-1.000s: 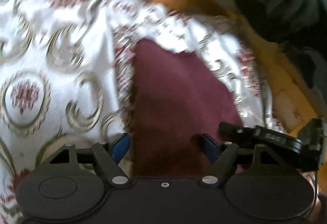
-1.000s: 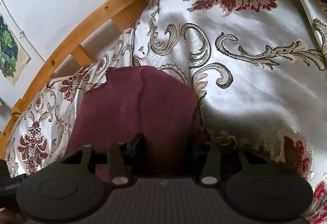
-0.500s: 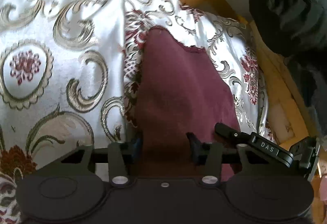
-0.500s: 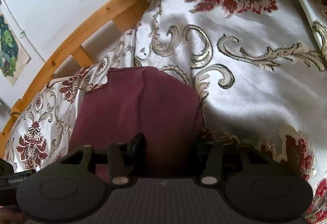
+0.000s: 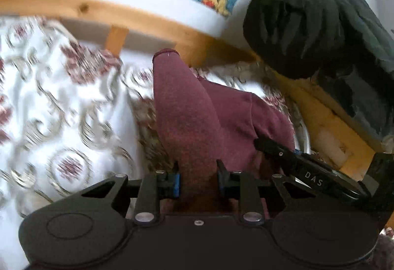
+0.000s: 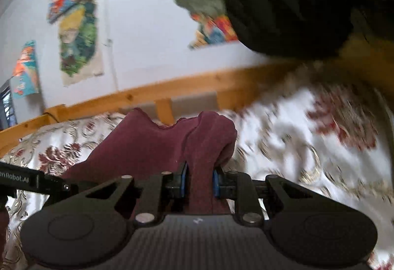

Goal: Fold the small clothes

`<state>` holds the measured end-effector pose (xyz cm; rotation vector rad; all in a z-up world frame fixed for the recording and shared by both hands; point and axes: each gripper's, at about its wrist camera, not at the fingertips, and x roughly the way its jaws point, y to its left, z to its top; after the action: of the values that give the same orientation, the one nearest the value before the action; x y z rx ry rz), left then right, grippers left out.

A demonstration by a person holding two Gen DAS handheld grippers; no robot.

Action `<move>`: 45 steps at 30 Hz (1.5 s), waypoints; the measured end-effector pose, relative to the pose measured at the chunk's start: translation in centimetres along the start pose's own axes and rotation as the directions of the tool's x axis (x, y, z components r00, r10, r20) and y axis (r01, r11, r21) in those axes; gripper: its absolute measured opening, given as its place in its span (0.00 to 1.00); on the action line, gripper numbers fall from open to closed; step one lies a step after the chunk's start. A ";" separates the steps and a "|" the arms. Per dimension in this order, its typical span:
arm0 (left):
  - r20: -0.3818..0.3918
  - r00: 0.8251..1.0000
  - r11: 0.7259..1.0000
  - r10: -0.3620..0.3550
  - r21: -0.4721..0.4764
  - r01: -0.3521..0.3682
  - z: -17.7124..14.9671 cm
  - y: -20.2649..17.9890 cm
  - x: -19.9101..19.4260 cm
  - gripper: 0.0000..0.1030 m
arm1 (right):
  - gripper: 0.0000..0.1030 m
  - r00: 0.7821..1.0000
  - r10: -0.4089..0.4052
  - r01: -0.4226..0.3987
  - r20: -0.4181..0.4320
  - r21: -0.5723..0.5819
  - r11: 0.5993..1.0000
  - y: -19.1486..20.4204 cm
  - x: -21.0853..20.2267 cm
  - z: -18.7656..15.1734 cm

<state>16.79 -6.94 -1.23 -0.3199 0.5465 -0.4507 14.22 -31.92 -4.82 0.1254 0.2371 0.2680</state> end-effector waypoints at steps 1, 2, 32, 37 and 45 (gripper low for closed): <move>0.016 1.000 1.000 0.020 0.003 -0.020 0.1 0.3 -0.5 0.27 | 0.22 1.000 0.006 -0.006 0.013 -0.013 1.000 0.8 0.3 0.1; 0.027 0.999 0.999 0.039 -0.001 -0.039 0.2 0.8 -0.9 0.27 | 0.22 1.000 0.012 -0.012 0.019 -0.024 1.000 1.6 0.7 0.3; -0.074 0.976 0.954 0.204 -0.208 -0.215 -0.9 7.4 4.4 0.74 | 0.78 0.988 -0.078 0.080 -0.133 0.007 0.997 0.0 7.7 -2.8; -0.071 0.975 0.946 0.210 -0.237 -0.221 -0.3 7.3 3.0 0.89 | 0.96 0.988 -0.092 0.092 -0.122 -0.004 0.996 0.3 7.0 -2.4; -0.066 0.974 0.955 0.215 -0.196 -0.224 0.6 6.2 0.5 0.99 | 1.00 0.993 -0.091 0.088 -0.072 -0.052 0.995 1.9 4.6 -1.8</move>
<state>19.50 -1.79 -3.42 -0.4394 0.6654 -0.1870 17.64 -28.67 -7.31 0.0566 0.3095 0.1893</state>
